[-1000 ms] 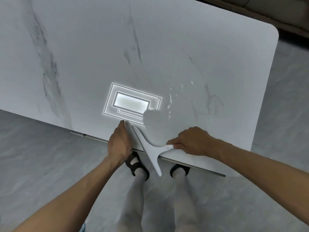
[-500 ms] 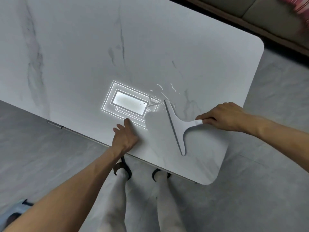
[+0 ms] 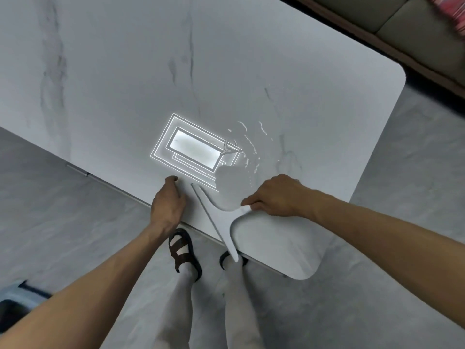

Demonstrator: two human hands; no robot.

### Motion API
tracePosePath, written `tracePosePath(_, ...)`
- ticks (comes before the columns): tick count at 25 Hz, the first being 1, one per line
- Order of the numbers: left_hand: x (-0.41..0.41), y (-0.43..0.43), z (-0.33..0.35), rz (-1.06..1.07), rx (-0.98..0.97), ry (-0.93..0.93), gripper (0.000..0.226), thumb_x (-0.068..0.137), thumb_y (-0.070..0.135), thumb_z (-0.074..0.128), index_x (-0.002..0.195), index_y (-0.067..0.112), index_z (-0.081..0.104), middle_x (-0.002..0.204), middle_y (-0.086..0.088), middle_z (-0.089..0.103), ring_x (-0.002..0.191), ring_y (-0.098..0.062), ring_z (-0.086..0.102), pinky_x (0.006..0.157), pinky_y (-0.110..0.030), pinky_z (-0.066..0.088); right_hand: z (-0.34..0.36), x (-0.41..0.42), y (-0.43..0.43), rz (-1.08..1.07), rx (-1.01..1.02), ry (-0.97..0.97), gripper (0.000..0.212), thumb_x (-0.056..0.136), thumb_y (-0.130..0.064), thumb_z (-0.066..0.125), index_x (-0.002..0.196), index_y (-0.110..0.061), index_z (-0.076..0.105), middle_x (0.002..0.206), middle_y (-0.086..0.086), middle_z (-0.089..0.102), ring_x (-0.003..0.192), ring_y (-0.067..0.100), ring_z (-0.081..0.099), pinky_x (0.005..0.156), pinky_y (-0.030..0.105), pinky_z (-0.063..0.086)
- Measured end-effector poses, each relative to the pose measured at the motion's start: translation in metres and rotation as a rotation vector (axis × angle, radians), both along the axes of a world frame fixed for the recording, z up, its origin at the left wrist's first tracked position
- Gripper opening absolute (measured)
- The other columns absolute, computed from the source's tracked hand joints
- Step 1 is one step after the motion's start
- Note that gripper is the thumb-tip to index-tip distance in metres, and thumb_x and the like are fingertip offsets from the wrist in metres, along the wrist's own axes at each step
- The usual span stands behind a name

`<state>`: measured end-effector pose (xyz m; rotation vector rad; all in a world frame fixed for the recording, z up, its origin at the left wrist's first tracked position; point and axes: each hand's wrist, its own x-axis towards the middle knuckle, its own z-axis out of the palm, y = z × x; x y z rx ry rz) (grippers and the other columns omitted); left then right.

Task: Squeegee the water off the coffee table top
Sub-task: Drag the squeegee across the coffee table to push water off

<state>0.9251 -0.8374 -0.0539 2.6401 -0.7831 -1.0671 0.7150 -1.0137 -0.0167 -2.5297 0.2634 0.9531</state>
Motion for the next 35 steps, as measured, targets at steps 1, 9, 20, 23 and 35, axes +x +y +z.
tracePosePath(1,-0.001,0.000,0.001,-0.020,0.001,0.018,0.044,0.094,0.018,0.049,0.137,0.011,0.039,0.126,-0.016,0.061,0.113,-0.038,0.058,0.092,-0.041,0.046,0.004,-0.010,-0.014,-0.031,-0.018,0.030,0.036,0.100,-0.048,0.033,0.133,-0.054,0.046,0.125,-0.005,0.065,0.110,0.022,0.060,0.075,0.030,0.035)
tracePosePath(9,0.014,-0.008,0.008,-0.135,0.049,-0.116,0.035,0.098,0.033,0.036,0.072,0.014,0.047,0.067,-0.002,0.055,0.067,-0.029,0.053,0.060,-0.032,0.037,0.060,-0.065,-0.084,-0.243,-0.204,0.124,0.035,0.099,-0.050,0.033,0.131,-0.058,0.046,0.126,-0.016,0.064,0.113,0.017,0.060,0.078,0.026,0.036)
tracePosePath(20,0.087,0.022,0.007,0.194,0.055,-0.091,0.049,0.083,0.009,0.049,0.132,0.010,0.048,0.132,-0.014,0.056,0.117,-0.034,0.055,0.089,-0.039,0.046,-0.016,0.126,0.037,-0.060,0.080,-0.028,0.038,0.101,-0.047,0.033,0.137,-0.050,0.044,0.132,0.001,0.061,0.118,0.027,0.056,0.095,0.037,0.042)
tracePosePath(23,0.082,0.016,0.009,0.159,0.046,-0.011,0.061,0.082,0.006,0.051,0.141,0.012,0.038,0.142,-0.012,0.050,0.127,-0.033,0.049,0.095,-0.038,0.043,-0.010,0.115,0.011,-0.184,0.064,-0.062,0.037,0.100,-0.045,0.035,0.134,-0.052,0.047,0.135,-0.005,0.059,0.123,0.025,0.053,0.098,0.039,0.042)
tracePosePath(35,0.030,-0.053,0.027,-0.070,0.059,0.186,0.047,0.091,0.013,0.053,0.138,0.013,0.043,0.134,-0.011,0.056,0.117,-0.032,0.055,0.092,-0.035,0.045,0.050,-0.064,-0.104,-0.685,-0.224,0.083,0.036,0.101,-0.048,0.032,0.132,-0.053,0.048,0.134,-0.015,0.059,0.117,0.022,0.057,0.078,0.030,0.037)
